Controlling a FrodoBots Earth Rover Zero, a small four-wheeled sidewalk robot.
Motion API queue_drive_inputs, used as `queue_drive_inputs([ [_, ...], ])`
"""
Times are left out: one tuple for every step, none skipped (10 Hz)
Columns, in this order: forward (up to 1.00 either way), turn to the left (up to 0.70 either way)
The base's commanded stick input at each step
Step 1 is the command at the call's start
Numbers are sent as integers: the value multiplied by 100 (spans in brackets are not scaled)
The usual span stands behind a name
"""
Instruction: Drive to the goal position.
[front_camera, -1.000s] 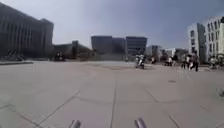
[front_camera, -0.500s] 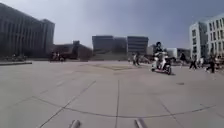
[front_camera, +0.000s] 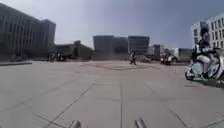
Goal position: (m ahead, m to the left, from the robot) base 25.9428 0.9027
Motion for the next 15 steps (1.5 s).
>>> queue_drive_inputs([
  [70,-26],
  [70,-28],
  [70,-28],
  [70,-28],
  [70,-27],
  [70,-26],
  [70,-18],
  [70,-9],
  [70,0],
  [70,1],
  [70,1],
  [70,1],
  [70,1],
  [70,1],
  [70,1],
])
